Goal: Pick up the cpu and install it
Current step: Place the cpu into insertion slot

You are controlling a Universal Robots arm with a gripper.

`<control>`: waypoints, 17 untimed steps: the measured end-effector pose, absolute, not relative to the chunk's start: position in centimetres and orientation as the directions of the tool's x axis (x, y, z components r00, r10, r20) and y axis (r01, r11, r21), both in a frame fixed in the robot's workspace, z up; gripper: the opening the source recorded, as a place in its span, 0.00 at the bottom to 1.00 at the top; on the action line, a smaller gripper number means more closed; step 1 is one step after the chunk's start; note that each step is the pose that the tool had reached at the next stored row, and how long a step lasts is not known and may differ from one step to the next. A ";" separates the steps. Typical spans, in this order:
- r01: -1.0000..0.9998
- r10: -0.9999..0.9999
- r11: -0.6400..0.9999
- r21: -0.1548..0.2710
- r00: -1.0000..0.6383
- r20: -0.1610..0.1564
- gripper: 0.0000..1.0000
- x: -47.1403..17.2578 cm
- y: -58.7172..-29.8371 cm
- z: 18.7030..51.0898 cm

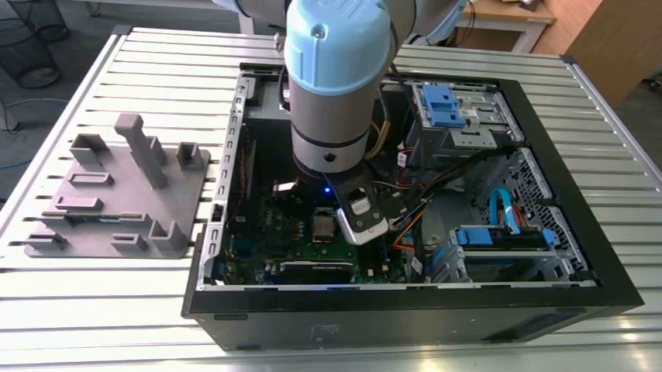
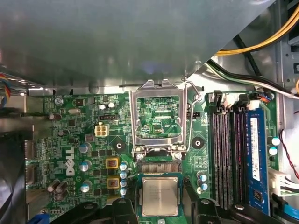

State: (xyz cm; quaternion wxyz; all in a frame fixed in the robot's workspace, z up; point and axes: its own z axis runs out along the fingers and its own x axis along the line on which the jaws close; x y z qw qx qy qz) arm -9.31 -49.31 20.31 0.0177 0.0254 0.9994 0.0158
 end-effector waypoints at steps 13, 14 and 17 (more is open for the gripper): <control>0.050 0.051 0.998 0.030 -0.998 -0.035 0.47 -9.0 -49.3 19.3; 0.050 0.051 0.998 0.030 -0.998 -0.035 0.47 -9.0 -49.3 19.3; 0.050 0.051 0.998 0.030 -0.998 -0.035 0.47 -9.0 -49.3 19.1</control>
